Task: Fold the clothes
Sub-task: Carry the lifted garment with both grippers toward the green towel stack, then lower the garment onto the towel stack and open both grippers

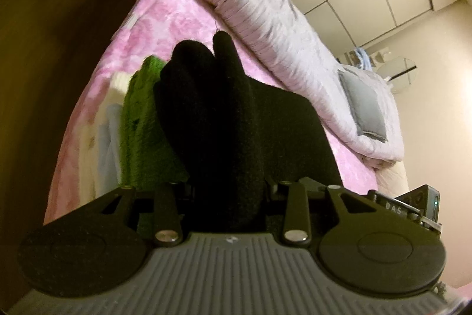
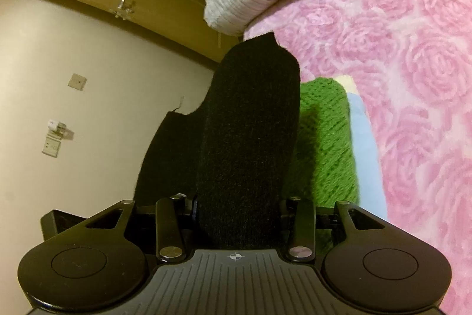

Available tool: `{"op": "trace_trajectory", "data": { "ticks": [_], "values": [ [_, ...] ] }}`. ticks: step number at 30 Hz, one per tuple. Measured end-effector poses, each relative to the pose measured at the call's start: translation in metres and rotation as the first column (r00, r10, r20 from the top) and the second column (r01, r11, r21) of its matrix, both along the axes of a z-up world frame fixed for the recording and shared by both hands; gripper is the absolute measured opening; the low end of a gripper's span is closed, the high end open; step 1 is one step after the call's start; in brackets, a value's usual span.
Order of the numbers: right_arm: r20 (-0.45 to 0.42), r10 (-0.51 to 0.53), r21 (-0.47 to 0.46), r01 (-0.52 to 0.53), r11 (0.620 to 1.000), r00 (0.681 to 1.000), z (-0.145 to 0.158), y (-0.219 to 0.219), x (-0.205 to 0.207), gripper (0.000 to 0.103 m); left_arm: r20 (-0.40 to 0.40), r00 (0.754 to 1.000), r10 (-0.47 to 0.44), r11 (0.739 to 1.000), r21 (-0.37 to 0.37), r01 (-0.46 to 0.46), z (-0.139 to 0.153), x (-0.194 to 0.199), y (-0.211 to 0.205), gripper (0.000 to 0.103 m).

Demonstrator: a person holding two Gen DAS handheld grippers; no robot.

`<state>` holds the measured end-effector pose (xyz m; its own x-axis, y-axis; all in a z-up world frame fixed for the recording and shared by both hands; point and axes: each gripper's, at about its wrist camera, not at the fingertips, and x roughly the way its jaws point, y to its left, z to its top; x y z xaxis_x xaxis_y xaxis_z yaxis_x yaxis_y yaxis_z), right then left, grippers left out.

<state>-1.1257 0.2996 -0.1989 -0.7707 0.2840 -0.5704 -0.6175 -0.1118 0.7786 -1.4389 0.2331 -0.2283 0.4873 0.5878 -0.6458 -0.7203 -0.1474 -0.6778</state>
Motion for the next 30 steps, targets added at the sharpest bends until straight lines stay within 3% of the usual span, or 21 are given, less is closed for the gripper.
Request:
{"op": "trace_trajectory", "data": {
  "ticks": [4, 9, 12, 14, 16, 17, 19, 21, 26, 30],
  "values": [
    [0.081, -0.035, -0.045, 0.038, 0.998, 0.996, -0.021, 0.006, 0.000, 0.057, 0.009, 0.999, 0.043, 0.999, -0.027, -0.043, -0.014, -0.005, 0.002, 0.041],
    [0.156, -0.052, 0.027, 0.048, 0.998, 0.986, 0.002, -0.007, 0.007, 0.057, -0.100, 0.994, 0.038, 0.999, -0.014, -0.040, 0.012, -0.009, -0.005, 0.041],
    [0.252, -0.076, 0.152, 0.039, 0.988, 0.965, 0.033, -0.025, 0.022, 0.057, -0.188, 0.979, 0.079, 0.997, 0.039, -0.073, 0.041, -0.013, -0.028, 0.030],
    [0.304, -0.075, 0.216, 0.008, 0.976, 0.950, 0.054, -0.038, 0.030, 0.057, -0.234, 0.968, 0.089, 0.996, 0.049, -0.079, 0.060, -0.012, -0.045, 0.015],
    [0.321, -0.053, 0.266, -0.036, 0.963, 0.946, 0.072, -0.053, 0.032, 0.053, -0.280, 0.959, 0.055, 0.998, 0.056, -0.041, 0.076, -0.002, -0.058, 0.011],
    [0.342, -0.032, 0.282, -0.071, 0.957, 0.939, 0.079, -0.060, 0.030, 0.047, -0.304, 0.952, 0.027, 0.998, 0.066, -0.008, 0.080, 0.007, -0.063, 0.011],
    [0.392, 0.025, 0.305, -0.155, 0.940, 0.920, 0.087, -0.074, 0.017, 0.039, -0.350, 0.937, -0.022, 0.996, 0.077, 0.052, 0.085, 0.023, -0.070, 0.011],
    [0.447, 0.082, 0.319, -0.245, 0.916, 0.891, 0.086, -0.090, -0.001, 0.036, -0.373, 0.926, -0.049, 0.997, 0.038, 0.068, 0.069, 0.034, -0.071, 0.011],
    [0.619, 0.168, 0.291, -0.422, 0.858, 0.767, 0.047, -0.124, -0.040, 0.035, -0.413, 0.908, -0.075, 0.997, -0.038, 0.065, 0.034, 0.045, -0.074, 0.007],
    [0.664, 0.175, 0.298, -0.472, 0.830, 0.727, 0.027, -0.138, -0.048, 0.036, -0.427, 0.902, -0.071, 0.997, -0.049, 0.055, 0.024, 0.041, -0.075, 0.003]
  ]
}}
